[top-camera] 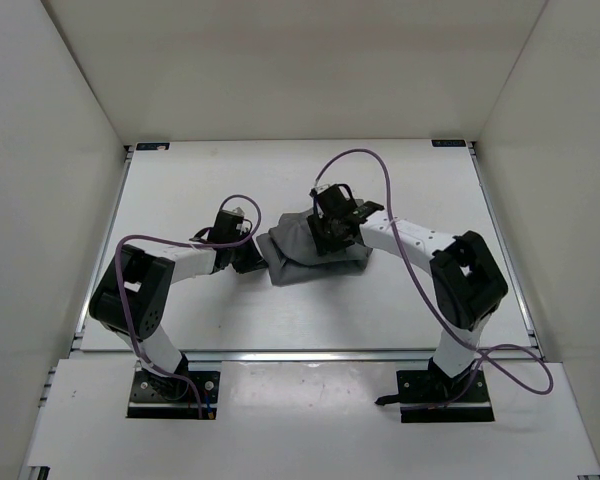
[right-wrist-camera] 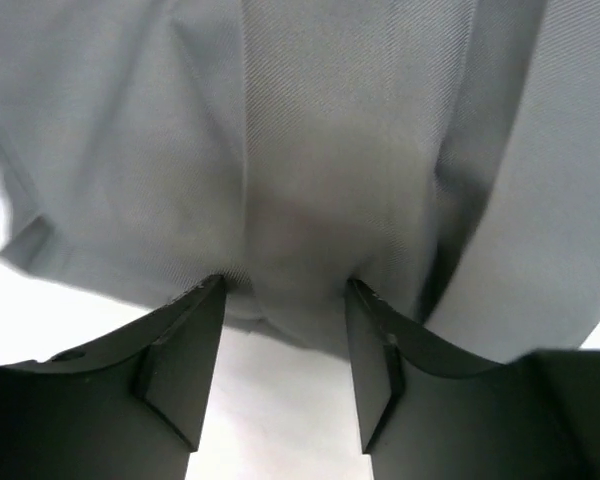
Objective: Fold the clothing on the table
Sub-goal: Fold the skirt
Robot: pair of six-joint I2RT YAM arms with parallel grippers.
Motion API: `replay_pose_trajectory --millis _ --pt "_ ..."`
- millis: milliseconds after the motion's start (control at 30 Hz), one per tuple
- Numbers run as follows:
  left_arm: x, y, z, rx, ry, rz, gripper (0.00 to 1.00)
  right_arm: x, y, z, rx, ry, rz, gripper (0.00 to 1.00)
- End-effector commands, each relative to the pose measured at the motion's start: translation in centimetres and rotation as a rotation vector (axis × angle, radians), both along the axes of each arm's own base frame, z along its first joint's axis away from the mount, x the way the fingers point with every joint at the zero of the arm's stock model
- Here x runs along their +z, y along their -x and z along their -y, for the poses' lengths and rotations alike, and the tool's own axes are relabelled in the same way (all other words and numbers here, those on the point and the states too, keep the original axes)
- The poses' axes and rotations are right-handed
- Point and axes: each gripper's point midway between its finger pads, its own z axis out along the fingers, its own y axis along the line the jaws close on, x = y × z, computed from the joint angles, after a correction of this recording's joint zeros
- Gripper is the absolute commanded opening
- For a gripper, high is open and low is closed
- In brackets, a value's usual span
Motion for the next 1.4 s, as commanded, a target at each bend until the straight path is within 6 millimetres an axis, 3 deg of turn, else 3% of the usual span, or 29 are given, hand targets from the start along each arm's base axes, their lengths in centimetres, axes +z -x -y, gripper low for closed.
replay_pose_trajectory --millis 0,33,67,100,333,500,833,1100,1233,1367 --pt "0.4 -0.3 0.0 -0.011 -0.011 0.005 0.1 0.0 -1.5 -0.7 0.002 0.044 0.045 0.41" --pt "0.3 -0.3 0.2 -0.011 -0.011 0.001 0.1 -0.2 -1.5 -0.7 0.004 0.048 0.034 0.34" --pt "0.2 -0.4 0.0 -0.015 -0.012 0.004 0.09 -0.1 -1.6 -1.0 0.014 0.04 0.033 0.1" --pt "0.3 -0.5 0.2 -0.018 -0.012 0.006 0.09 0.2 -1.7 -1.2 0.018 0.033 0.037 0.0" --pt "0.2 -0.3 0.2 -0.02 -0.014 0.002 0.06 5.2 -0.2 -5.2 0.094 -0.107 0.076 0.0" --pt "0.1 -0.2 0.0 -0.014 -0.008 -0.006 0.05 6.8 1.2 -7.5 0.123 -0.273 0.027 0.01" --pt "0.4 -0.3 0.2 -0.013 -0.005 0.004 0.05 1.1 4.8 -10.1 0.203 -0.276 -0.146 0.0" --pt "0.6 -0.4 -0.2 -0.007 0.004 0.008 0.09 -3.7 6.8 -9.1 0.2 -0.226 -0.259 0.0" --pt "2.5 -0.7 -0.9 0.011 0.008 0.039 0.25 -5.3 6.4 -8.6 0.179 -0.182 -0.26 0.0" --pt "6.5 -1.2 -2.5 0.045 0.009 0.129 0.3 -6.3 5.5 -8.4 0.168 -0.173 -0.271 0.01"
